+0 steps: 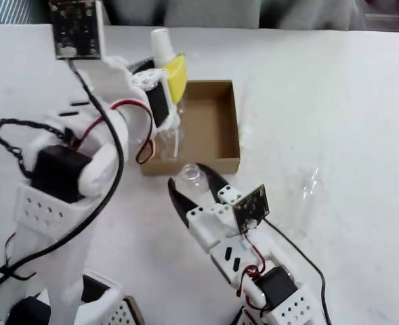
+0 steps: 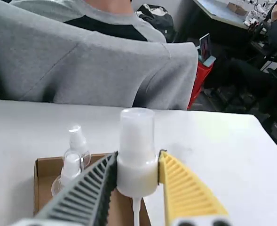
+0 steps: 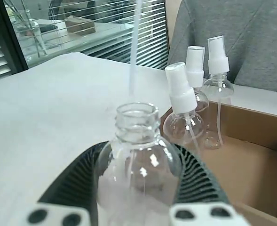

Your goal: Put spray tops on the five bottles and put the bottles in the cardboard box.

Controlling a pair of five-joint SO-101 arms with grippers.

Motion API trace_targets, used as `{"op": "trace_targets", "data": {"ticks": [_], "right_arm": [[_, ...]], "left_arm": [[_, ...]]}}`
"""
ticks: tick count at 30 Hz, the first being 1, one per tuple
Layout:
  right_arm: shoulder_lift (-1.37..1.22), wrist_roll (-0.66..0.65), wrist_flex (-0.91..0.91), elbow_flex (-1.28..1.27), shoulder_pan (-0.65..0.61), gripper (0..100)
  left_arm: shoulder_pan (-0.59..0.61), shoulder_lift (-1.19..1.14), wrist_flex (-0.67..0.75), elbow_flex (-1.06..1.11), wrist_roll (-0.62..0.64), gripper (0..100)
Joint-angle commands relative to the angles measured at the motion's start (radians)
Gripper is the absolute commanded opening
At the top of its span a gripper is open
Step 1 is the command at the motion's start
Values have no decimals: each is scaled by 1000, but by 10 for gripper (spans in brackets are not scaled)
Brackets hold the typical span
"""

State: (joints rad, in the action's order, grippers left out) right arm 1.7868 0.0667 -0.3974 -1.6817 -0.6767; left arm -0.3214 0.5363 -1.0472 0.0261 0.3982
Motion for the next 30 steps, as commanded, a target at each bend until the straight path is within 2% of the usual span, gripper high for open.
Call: {"op": "trace_targets", "data": {"ticks": [1,5,8,14,30], "right_arm": [[13,8,-8,-9,-7,16],[13,8,-8,-9,-7,16],[12,8,-8,-9,-7,16],[12,8,-8,-9,-7,16],[12,8,-8,-9,-7,16]], "left_arm": [[-24,136,133,121,5,80],[-22,306,315,307,8,82],[-39,397,390,404,12,80],[-94,435,344,416,14,80],[-93,435,244,427,15,80]]}}
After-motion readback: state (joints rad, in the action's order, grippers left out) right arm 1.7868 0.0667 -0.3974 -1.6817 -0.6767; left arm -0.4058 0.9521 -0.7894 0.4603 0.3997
